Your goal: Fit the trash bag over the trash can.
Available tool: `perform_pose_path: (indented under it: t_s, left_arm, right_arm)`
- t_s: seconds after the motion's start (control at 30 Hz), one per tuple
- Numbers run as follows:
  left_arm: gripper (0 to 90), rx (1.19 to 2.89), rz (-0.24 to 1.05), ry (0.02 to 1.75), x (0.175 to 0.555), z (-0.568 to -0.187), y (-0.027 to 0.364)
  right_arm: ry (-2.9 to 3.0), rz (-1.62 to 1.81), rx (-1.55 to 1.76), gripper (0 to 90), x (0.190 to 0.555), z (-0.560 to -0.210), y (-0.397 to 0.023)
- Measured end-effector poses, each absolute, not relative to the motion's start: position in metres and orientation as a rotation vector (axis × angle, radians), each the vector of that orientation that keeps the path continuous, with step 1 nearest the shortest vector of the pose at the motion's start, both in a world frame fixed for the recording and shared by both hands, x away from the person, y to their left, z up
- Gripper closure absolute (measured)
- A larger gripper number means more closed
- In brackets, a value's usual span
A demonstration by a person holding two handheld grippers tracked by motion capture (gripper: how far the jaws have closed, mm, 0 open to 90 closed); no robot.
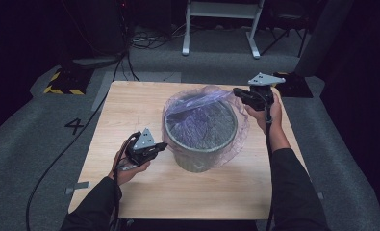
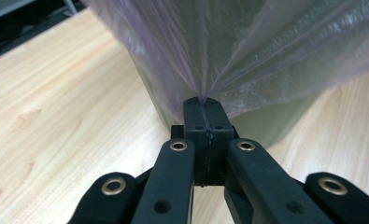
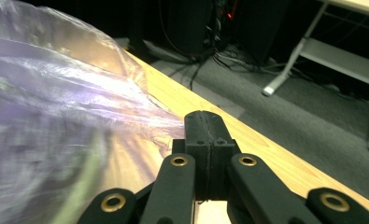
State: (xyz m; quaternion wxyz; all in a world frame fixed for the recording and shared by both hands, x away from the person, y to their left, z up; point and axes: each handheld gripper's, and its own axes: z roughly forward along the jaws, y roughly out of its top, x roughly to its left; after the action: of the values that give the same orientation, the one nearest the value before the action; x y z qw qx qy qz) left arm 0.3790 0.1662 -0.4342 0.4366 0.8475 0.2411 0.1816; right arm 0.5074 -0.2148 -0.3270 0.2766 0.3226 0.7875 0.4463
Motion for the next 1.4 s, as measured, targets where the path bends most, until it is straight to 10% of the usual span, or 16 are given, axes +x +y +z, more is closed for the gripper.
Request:
perform_pose_path:
  t_s: [0.57,0.97,1.4]
  left_arm:
    - [88.1,2.198,0.443,0.585,0.368,-0.461,0.162]
    - [27.5,1.967,0.492,0.699,0.371,-0.415,0.211]
    - [31.8,1.822,0.549,0.636,0.407,-0.350,0.193]
  right_arm:
    - [2.218,1.154,0.997,90.0,0.529,-0.379,-0.211]
    - [2.154,1.261,1.032,89.9,0.520,-0.387,-0.224]
    - [2.108,1.337,0.943,88.7,0.510,-0.361,-0.224]
